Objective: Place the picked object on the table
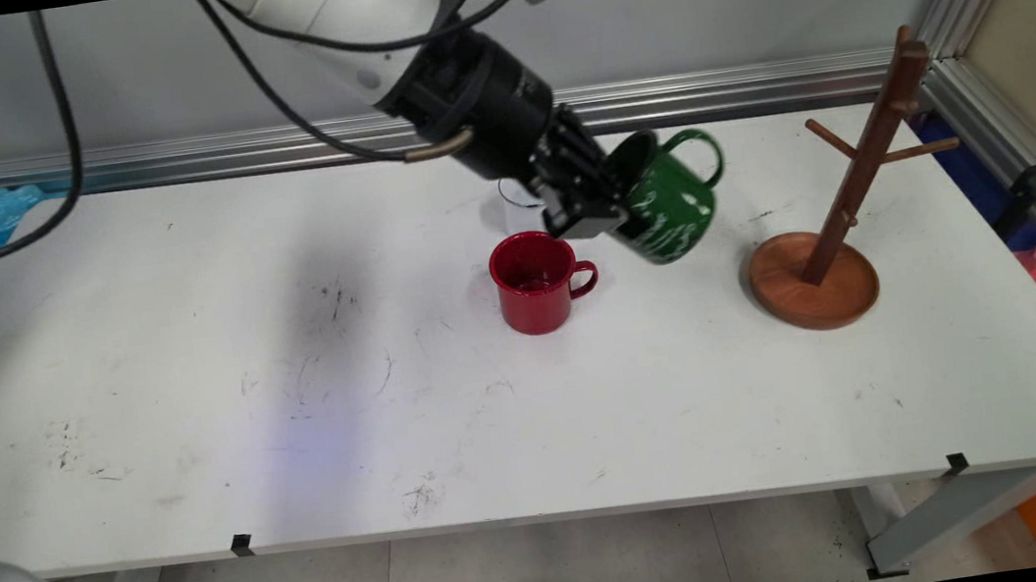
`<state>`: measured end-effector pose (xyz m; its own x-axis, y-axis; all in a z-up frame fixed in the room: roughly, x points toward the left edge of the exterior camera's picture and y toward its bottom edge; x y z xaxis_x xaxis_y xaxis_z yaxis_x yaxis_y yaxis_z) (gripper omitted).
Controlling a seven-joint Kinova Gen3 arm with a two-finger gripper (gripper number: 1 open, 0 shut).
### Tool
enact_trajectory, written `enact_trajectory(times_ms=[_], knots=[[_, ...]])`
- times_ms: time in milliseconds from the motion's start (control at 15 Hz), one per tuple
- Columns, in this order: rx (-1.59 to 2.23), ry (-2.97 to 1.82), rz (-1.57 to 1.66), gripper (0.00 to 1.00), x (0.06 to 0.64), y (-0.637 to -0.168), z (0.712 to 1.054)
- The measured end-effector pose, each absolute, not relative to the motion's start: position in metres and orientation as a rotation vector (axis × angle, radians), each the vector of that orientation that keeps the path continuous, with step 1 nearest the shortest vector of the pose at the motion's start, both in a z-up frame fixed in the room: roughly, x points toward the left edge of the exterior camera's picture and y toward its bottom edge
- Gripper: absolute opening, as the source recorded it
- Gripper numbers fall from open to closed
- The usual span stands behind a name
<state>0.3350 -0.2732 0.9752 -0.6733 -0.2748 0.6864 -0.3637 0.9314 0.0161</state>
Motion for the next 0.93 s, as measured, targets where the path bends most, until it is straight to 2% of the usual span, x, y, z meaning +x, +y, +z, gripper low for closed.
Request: enact_trajectory(times_ms=[467, 933], knots=[[0.520, -2.529, 0.209, 0.00, 0.336, -0.246, 0.968], [0.605, -2.668, 0.226, 0.00, 0.326, -0.233, 0.945]])
